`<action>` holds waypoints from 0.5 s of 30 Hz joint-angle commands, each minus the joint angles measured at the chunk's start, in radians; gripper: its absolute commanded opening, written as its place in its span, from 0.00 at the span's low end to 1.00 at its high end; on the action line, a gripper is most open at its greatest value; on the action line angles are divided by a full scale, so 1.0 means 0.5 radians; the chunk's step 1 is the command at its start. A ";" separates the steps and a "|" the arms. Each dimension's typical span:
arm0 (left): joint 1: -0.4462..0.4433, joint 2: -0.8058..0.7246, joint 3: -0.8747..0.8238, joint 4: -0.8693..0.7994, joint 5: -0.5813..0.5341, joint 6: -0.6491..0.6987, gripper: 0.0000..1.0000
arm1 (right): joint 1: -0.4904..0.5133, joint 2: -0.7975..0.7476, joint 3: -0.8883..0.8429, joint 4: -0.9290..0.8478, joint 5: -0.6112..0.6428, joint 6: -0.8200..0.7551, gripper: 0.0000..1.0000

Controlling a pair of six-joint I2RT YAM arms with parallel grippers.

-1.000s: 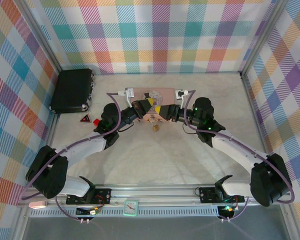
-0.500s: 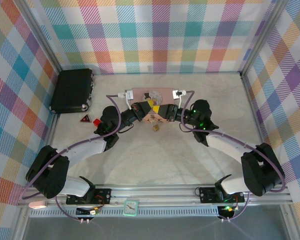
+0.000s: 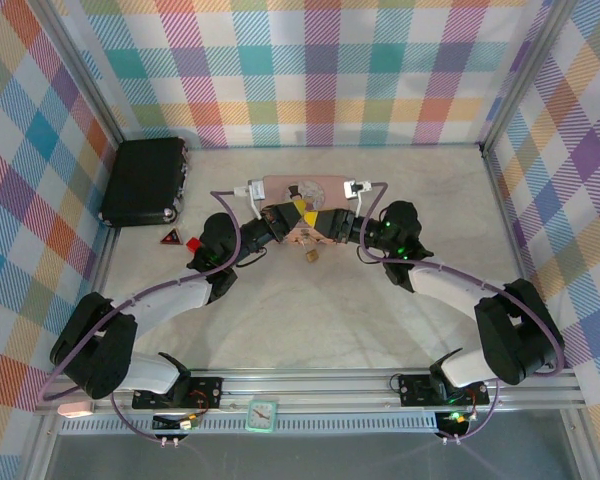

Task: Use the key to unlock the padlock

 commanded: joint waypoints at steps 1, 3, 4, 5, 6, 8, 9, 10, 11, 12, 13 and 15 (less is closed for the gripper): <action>-0.013 -0.053 -0.004 0.163 -0.005 -0.018 0.00 | 0.007 -0.038 -0.030 -0.003 0.013 -0.061 0.44; -0.016 -0.044 0.004 0.182 -0.009 -0.037 0.00 | 0.010 -0.036 -0.021 0.003 -0.001 -0.063 0.43; -0.020 -0.036 0.006 0.192 -0.010 -0.048 0.00 | 0.010 -0.030 -0.016 0.012 -0.002 -0.061 0.42; -0.022 -0.028 0.013 0.205 -0.010 -0.053 0.00 | 0.010 -0.025 -0.014 0.023 -0.009 -0.053 0.40; -0.028 -0.016 0.016 0.213 -0.010 -0.063 0.00 | 0.010 -0.018 -0.007 0.041 -0.021 -0.044 0.39; -0.040 0.006 0.025 0.242 -0.014 -0.075 0.00 | 0.015 0.001 0.004 0.089 -0.045 -0.016 0.37; -0.044 0.021 0.027 0.259 -0.016 -0.081 0.00 | 0.017 0.015 0.007 0.130 -0.058 0.005 0.36; -0.049 0.034 0.030 0.275 -0.019 -0.092 0.00 | 0.019 0.026 0.008 0.174 -0.067 0.031 0.35; -0.051 0.046 0.030 0.290 -0.020 -0.096 0.00 | 0.019 0.037 0.010 0.208 -0.074 0.047 0.34; -0.055 0.056 0.034 0.305 -0.023 -0.106 0.00 | 0.019 0.047 0.007 0.244 -0.080 0.063 0.32; -0.058 0.067 0.037 0.320 -0.023 -0.116 0.00 | 0.019 0.054 0.003 0.276 -0.085 0.077 0.30; -0.064 0.084 0.041 0.336 -0.020 -0.127 0.00 | 0.019 0.057 -0.003 0.305 -0.084 0.087 0.30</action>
